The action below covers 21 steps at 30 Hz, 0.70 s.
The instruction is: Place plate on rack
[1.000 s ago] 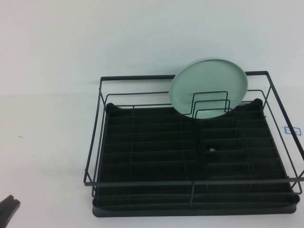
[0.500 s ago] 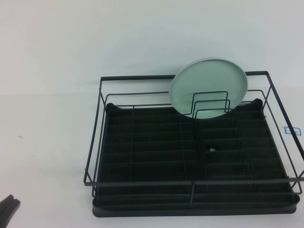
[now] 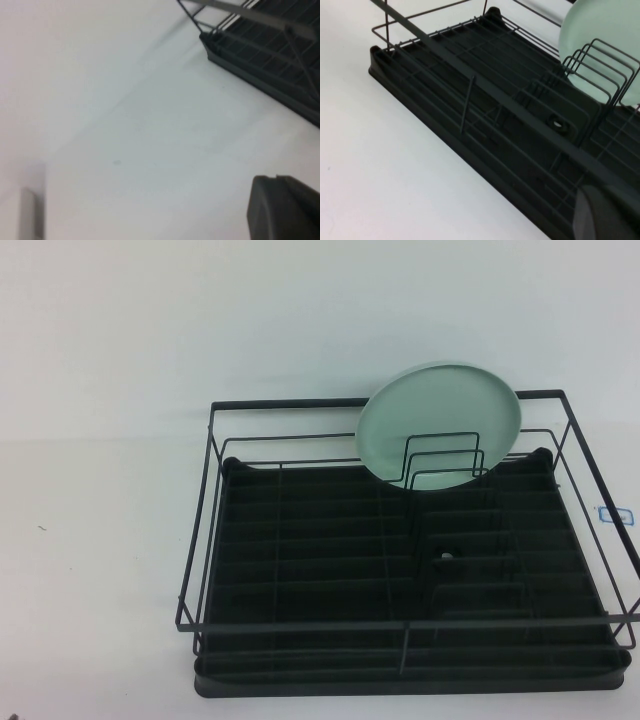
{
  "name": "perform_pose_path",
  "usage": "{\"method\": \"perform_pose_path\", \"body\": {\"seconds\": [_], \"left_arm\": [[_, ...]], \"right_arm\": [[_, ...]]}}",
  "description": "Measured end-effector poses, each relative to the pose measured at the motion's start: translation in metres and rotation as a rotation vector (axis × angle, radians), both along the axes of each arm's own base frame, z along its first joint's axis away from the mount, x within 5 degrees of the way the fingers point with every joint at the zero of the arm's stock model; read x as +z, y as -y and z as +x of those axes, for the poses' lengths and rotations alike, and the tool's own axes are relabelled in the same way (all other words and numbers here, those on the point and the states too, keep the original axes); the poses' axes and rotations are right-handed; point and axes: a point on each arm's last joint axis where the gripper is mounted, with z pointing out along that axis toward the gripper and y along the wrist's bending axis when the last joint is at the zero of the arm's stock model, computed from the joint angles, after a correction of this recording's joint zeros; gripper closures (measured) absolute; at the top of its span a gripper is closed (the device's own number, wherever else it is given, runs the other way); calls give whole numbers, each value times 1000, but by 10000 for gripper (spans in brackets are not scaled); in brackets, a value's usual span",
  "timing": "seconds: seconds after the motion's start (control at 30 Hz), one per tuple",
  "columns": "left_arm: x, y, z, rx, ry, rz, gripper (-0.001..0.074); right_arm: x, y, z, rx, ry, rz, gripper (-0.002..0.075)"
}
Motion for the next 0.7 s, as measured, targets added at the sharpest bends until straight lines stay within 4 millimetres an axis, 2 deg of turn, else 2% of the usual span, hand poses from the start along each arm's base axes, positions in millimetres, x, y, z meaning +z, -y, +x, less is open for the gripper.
{"method": "perform_pose_path", "body": {"seconds": [0.17,0.5,0.7], "left_arm": [[-1,1,0,56,-43,-140,734],[-2,-7,1,218,-41,-154,734],[-2,-8,1,231,-40,-161,734]], "right_arm": [[0,0,0,-2,1,2,706],[0,0,0,-5,1,6,706],[0,0,0,-4,0,5,706]]}}
